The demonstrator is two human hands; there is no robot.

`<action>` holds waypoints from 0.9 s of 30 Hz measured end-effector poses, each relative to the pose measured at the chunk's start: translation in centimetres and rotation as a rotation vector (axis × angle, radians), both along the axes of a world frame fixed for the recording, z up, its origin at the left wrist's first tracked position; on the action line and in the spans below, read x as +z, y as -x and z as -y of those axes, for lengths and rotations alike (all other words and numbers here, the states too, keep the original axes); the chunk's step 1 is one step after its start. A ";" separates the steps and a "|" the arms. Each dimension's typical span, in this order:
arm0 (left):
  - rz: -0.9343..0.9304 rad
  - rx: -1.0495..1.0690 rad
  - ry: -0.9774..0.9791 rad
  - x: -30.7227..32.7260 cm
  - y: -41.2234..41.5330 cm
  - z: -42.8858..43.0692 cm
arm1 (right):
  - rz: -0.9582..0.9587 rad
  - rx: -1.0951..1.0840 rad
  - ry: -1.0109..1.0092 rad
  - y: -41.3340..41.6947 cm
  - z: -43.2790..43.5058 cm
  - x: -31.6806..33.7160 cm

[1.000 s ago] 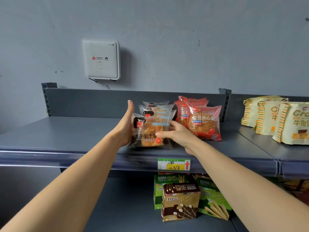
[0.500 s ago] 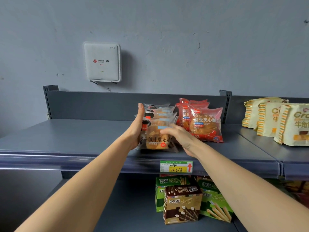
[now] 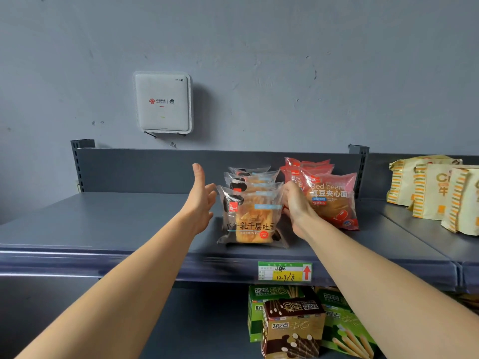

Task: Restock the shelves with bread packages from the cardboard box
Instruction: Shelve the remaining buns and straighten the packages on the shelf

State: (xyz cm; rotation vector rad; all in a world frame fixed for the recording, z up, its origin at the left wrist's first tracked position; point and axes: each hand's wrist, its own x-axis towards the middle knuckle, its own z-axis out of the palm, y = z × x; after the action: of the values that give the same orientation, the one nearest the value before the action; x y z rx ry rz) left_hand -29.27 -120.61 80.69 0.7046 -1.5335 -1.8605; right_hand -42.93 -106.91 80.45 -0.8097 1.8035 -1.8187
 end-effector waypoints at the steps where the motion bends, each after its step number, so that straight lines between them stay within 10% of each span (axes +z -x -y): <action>1: 0.016 0.007 -0.004 0.1 0.1 0.1 | 0.015 0.000 0.000 0.2 0.2 0.1; 19: 0.140 -0.056 -0.104 2.1 4.7 2.2 | 0.235 0.163 0.023 6.4 6.4 0.0; 27: 0.149 0.094 0.139 3.3 4.6 2.8 | 0.229 0.090 0.006 6.1 6.7 1.2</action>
State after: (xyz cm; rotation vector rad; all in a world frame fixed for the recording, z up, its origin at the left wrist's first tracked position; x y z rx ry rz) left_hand -33.90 -123.37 83.96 0.8509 -1.6756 -1.6463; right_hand -49.07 -113.65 81.70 -0.6440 1.5924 -1.7814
